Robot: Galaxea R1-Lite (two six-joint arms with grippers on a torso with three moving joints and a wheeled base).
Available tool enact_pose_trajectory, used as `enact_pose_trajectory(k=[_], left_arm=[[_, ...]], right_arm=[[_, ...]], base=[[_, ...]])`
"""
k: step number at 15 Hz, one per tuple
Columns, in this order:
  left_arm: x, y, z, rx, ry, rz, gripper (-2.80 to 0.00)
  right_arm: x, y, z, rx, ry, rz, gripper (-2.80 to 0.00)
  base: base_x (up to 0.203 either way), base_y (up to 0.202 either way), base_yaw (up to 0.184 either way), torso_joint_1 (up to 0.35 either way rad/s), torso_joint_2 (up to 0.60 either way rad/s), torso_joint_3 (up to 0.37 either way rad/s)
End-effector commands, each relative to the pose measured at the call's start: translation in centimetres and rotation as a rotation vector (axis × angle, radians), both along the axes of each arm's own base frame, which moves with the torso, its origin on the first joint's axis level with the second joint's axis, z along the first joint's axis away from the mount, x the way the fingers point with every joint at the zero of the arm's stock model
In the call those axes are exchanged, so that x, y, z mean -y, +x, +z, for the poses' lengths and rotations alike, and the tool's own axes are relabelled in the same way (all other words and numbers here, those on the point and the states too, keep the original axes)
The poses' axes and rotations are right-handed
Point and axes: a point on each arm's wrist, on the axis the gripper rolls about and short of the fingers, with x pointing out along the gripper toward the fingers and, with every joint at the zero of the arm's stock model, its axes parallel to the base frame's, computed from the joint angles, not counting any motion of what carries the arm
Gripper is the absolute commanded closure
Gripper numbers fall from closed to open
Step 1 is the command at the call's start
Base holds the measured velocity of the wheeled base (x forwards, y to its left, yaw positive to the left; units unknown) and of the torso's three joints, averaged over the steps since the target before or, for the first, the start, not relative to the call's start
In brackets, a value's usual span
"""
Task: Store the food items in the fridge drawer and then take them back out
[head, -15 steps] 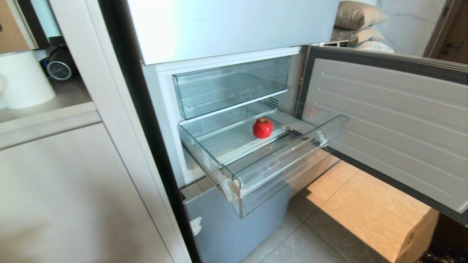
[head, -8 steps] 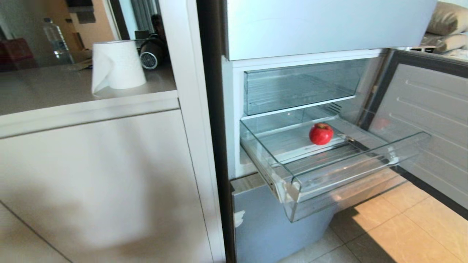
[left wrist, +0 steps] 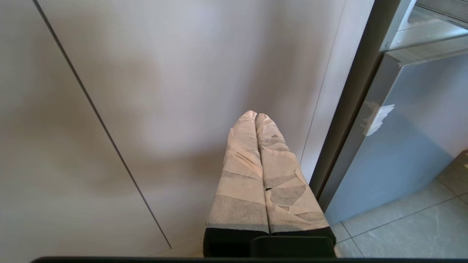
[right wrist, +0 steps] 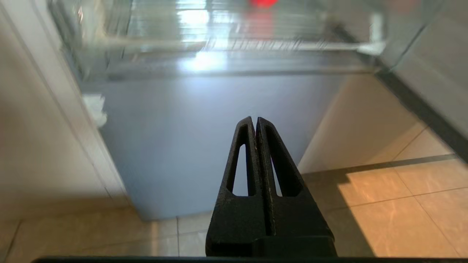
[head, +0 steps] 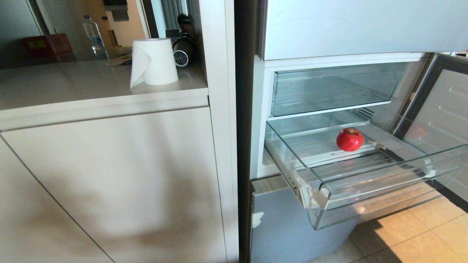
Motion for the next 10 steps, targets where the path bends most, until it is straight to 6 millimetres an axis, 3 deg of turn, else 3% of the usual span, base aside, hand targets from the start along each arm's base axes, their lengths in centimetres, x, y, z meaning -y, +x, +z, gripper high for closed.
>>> enact_pose_trajectory(k=[1, 3, 7, 10], left_arm=[[0.0, 0.0, 0.0, 0.0, 0.0, -0.001, 0.0], [0.0, 0.0, 0.0, 0.0, 0.0, 0.0, 0.0], [0.0, 0.0, 0.0, 0.0, 0.0, 0.0, 0.0], [0.0, 0.0, 0.0, 0.0, 0.0, 0.0, 0.0]], right_arm=[[0.0, 2.0, 2.2, -0.081, 0.005, -0.002, 0.0], [0.0, 4.8, 6.2, -0.108, 0.032, -0.022, 0.0], [0.1, 14.4, 16.2, -0.134, 0.07, -0.053, 0.0], [0.3, 22.4, 19.7, -0.204, 0.094, -0.075, 0.0]], base=[[0.0, 0.0, 0.0, 0.0, 0.0, 0.0], [0.0, 0.0, 0.0, 0.0, 0.0, 0.0], [0.0, 0.0, 0.0, 0.0, 0.0, 0.0], [0.0, 0.0, 0.0, 0.0, 0.0, 0.0]])
